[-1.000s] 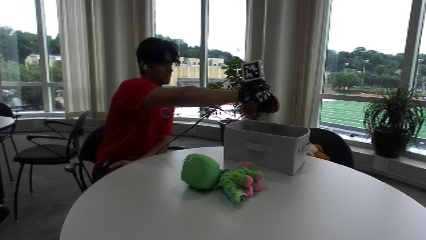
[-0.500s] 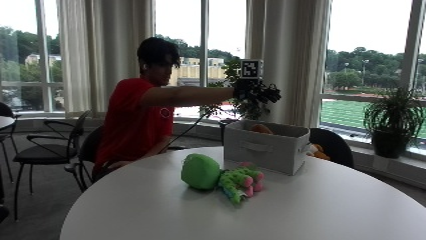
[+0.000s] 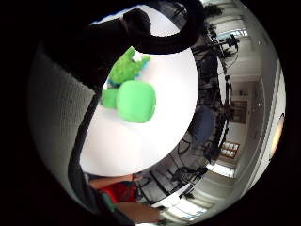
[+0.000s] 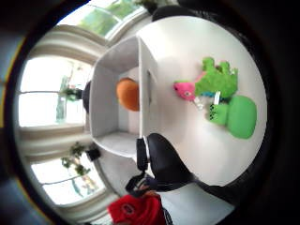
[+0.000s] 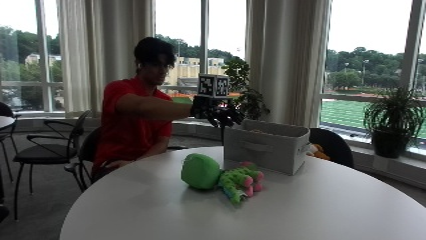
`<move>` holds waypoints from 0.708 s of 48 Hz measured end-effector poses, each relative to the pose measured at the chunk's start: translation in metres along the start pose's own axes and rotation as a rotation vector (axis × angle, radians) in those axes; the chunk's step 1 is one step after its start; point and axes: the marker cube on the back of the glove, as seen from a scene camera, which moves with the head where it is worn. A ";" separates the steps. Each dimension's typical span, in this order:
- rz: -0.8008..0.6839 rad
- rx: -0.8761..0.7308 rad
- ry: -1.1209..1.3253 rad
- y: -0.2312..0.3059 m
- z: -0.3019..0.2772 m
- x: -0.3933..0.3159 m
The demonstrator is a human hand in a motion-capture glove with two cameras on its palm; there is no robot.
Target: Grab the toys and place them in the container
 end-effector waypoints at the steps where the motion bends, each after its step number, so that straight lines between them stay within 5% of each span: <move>1: 0.006 -0.004 0.004 0.001 0.006 0.011; 20: 0.117 -0.065 0.042 0.028 0.095 0.087; 34: 0.132 -0.066 0.049 0.022 0.106 0.095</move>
